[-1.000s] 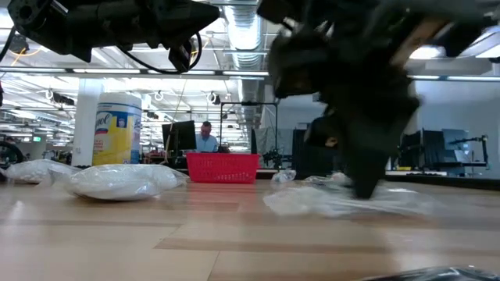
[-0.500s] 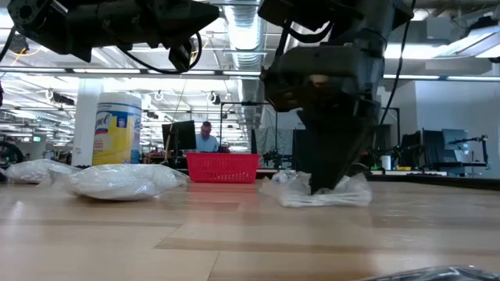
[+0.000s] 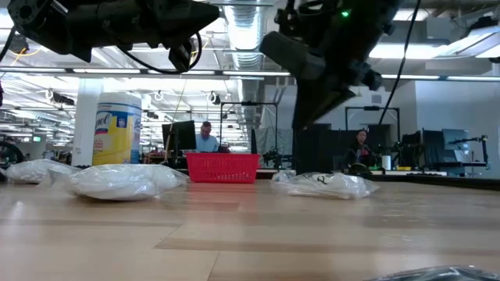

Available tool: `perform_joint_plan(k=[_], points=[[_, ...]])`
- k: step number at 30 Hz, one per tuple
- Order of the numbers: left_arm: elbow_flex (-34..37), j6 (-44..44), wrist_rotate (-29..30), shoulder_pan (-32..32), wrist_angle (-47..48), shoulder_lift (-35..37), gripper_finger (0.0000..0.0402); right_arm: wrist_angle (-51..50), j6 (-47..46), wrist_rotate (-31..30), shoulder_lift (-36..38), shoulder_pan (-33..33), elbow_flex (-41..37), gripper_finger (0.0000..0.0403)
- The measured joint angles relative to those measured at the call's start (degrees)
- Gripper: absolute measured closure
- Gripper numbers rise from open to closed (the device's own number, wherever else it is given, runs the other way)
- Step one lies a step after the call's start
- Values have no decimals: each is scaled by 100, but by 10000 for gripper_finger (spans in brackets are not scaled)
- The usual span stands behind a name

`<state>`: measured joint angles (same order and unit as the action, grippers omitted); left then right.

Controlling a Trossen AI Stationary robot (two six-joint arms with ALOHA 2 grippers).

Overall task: Pick & Place Travel size toiletries
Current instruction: Put the cotton pack into the bottom red basket

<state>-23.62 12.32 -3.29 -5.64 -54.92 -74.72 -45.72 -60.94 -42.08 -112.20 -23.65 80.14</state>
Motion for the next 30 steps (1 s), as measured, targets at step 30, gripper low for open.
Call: perform_joint_plan(k=[30], points=[[-2, 2, -15, -41, -11, 0, 401, -245, 126, 2356, -26, 255, -469, 403]])
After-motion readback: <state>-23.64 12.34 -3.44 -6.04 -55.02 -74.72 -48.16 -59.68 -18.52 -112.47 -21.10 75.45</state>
